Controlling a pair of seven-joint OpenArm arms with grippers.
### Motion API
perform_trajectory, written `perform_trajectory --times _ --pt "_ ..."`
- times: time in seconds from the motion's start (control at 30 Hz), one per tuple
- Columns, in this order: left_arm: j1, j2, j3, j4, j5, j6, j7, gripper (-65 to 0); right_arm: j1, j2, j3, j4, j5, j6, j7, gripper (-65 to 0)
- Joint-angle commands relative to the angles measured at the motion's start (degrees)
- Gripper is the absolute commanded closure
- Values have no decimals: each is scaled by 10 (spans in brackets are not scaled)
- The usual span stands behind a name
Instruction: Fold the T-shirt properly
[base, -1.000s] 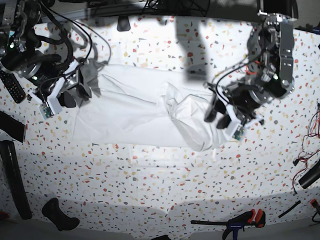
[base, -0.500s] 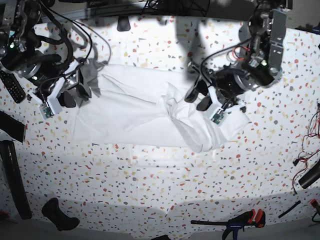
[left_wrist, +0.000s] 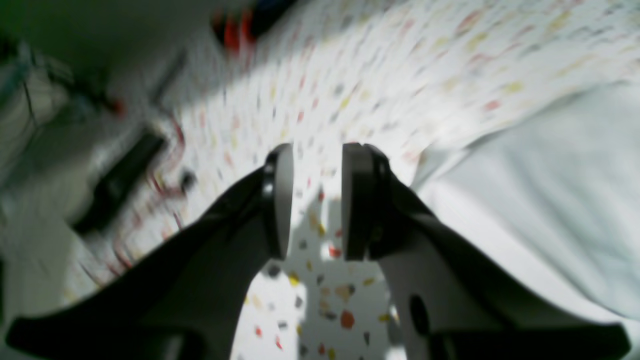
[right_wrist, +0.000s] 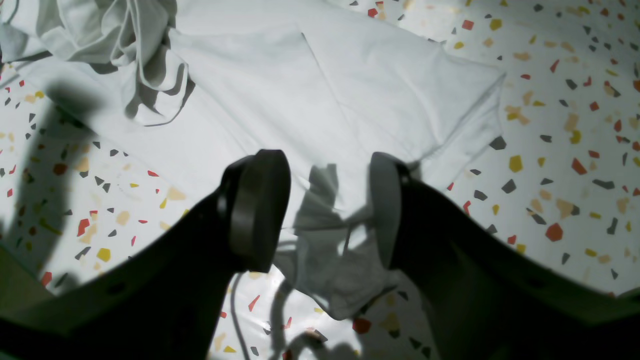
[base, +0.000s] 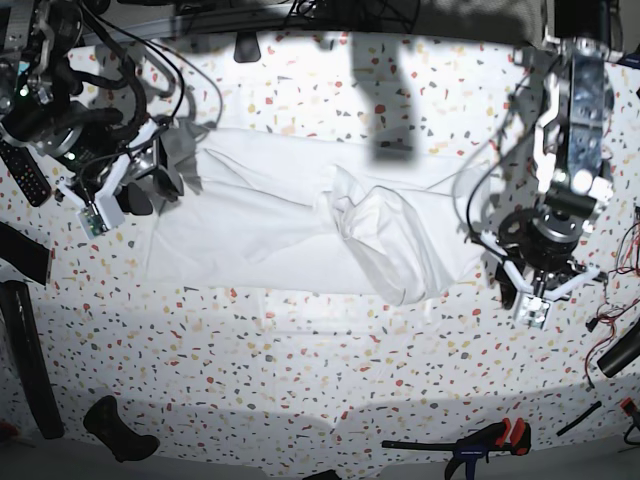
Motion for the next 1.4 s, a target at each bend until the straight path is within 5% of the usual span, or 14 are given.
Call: perform_trajectory --times 0.0,0.17,0.57,0.7,0.87,1.37 --pt "-17 -5 -1 -16 -3 20 -14 -154 5 8 4 10 7 5 15 -295" --pt "-27 -5 -1 -80 -65 27 -29 -154 5 8 4 10 7 5 15 -295" --pt "-29 4 1 -75 -98 -12 -69 -154 5 8 4 10 7 5 15 -295" --pt "-23 20 4 -75 -100 -42 -53 -154 5 8 4 10 7 5 15 -295" --pt "5 51 4 -76 -122 -136 -83 -154 5 8 4 10 7 5 15 -295" --pt "35 73 4 -76 -160 -167 -104 -154 5 8 4 10 7 5 15 -295"
